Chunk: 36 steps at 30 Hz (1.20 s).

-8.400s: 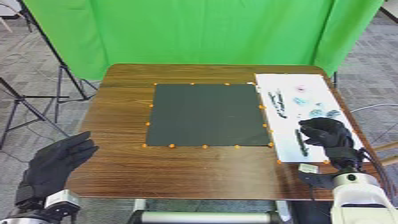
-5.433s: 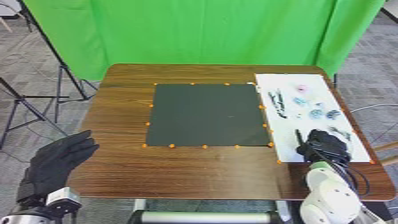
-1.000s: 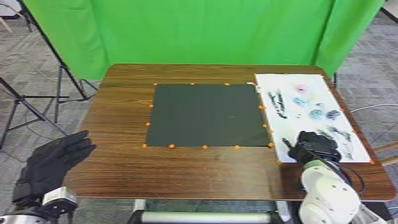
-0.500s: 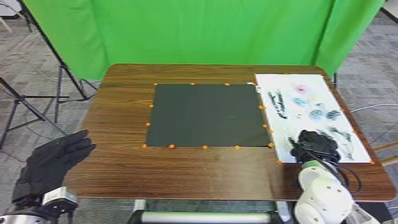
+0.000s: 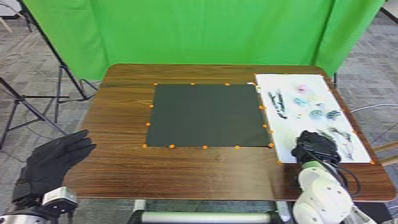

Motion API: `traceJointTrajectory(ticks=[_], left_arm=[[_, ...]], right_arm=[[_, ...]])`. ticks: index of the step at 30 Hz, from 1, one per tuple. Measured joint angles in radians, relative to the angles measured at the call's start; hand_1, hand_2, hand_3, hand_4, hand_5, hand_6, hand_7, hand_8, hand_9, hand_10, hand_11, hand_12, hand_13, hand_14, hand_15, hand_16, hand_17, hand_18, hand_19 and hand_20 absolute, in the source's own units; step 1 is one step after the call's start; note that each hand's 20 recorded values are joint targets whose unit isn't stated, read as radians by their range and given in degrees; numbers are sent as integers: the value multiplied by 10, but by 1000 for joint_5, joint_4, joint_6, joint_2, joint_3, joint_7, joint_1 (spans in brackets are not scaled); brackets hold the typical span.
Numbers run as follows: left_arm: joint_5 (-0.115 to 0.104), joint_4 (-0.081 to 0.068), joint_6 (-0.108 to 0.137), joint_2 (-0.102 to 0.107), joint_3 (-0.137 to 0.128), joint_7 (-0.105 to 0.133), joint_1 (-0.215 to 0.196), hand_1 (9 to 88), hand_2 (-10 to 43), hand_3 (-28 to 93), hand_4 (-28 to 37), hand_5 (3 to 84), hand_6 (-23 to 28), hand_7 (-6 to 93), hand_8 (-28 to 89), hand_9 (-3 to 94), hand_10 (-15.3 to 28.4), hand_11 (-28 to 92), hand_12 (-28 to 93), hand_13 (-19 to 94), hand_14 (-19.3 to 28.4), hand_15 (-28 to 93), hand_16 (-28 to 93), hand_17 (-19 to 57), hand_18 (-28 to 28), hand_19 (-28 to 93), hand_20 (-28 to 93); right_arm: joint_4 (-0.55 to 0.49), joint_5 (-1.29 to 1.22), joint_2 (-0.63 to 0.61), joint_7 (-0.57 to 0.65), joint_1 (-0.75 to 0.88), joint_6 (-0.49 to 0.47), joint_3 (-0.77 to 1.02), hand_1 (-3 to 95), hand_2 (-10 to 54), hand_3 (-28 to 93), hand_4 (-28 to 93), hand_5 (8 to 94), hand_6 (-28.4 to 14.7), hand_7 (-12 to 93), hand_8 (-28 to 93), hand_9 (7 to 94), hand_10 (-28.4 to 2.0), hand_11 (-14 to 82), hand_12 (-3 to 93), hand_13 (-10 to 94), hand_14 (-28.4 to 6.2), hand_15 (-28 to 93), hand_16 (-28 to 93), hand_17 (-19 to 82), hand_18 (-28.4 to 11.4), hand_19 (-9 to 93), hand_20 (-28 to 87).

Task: Arrange flowers

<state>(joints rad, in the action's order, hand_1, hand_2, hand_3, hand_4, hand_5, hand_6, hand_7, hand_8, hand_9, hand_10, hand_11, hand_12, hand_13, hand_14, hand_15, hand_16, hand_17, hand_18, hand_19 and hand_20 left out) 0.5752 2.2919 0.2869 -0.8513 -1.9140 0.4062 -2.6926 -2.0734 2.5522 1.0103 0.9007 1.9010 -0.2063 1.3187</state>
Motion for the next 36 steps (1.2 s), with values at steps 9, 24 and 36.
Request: traceJointTrajectory(ticks=[9,24,36], left_arm=[[-2,0,1,4,2,10,-3,271,67,781,-204,490,147,137,-91,398,226,367,90,275,277,574,-121,-102,215,591,124],[-7,5,7,9,-4,16,-26,270,67,781,-204,491,147,136,-90,398,226,367,90,275,277,574,-121,-102,215,591,123],[-12,18,20,13,-24,21,-53,270,67,781,-205,491,147,137,-90,398,227,366,90,275,277,575,-121,-102,215,591,123]], right_arm=[[31,-48,-10,8,-7,132,3,539,-95,758,-250,818,-27,334,232,826,-92,419,435,793,-89,726,285,376,-243,918,-1],[37,-111,-93,15,-69,202,-65,542,-95,761,-237,830,-32,320,241,833,-91,421,436,795,-93,733,292,380,-244,922,1],[12,-135,-133,-9,-218,167,-137,543,-95,759,-232,832,-32,314,244,836,-90,420,433,798,-94,735,291,384,-246,927,2]])
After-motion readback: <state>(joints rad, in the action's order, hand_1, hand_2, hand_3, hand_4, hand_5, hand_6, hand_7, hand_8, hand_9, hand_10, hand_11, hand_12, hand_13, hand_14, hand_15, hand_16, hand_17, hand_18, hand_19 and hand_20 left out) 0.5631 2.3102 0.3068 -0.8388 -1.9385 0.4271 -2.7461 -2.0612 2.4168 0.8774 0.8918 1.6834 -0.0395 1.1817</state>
